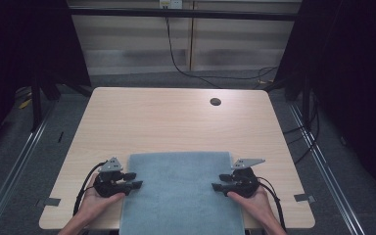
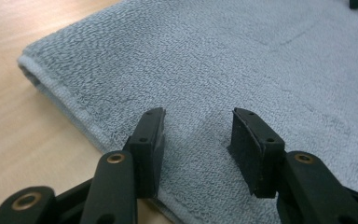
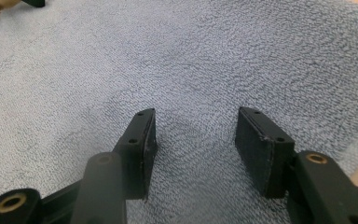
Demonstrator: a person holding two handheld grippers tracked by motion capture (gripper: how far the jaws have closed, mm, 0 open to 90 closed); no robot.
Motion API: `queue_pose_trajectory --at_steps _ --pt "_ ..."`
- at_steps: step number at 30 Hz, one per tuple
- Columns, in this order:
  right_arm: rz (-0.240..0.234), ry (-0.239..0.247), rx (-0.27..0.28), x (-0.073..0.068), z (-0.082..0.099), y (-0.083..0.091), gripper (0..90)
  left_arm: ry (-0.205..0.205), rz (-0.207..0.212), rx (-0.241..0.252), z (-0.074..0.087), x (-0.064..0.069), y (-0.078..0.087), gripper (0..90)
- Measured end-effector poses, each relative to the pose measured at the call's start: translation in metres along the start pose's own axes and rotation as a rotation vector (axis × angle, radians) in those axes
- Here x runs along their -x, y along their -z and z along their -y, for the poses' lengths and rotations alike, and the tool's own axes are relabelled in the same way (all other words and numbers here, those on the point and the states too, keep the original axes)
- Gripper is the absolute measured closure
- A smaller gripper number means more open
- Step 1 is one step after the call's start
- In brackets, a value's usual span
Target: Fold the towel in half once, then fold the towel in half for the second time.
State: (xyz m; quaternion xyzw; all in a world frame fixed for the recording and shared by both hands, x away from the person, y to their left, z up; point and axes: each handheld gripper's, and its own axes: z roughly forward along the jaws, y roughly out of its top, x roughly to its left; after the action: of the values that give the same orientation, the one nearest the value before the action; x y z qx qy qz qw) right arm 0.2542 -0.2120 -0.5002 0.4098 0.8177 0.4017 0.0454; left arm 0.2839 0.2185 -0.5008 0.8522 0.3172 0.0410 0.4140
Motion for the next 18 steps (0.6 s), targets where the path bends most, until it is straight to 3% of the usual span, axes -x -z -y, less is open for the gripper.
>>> queue_pose_trajectory --at_steps 3,7,13,18 --pt "-0.014 -0.001 -0.014 -0.005 0.001 0.002 47.9 -0.004 0.013 -0.003 0.002 0.004 0.004 51.2" --pt "-0.011 0.0 0.012 0.001 -0.008 0.006 46.7 0.01 0.026 0.03 -0.008 -0.002 0.007 50.3" --pt "0.05 0.011 0.087 0.019 -0.033 0.016 49.0 0.052 -0.024 0.095 -0.031 -0.025 0.015 48.4" --pt "0.088 0.027 0.101 0.038 -0.05 0.015 50.8 0.077 -0.05 0.101 -0.049 -0.048 0.009 48.4"
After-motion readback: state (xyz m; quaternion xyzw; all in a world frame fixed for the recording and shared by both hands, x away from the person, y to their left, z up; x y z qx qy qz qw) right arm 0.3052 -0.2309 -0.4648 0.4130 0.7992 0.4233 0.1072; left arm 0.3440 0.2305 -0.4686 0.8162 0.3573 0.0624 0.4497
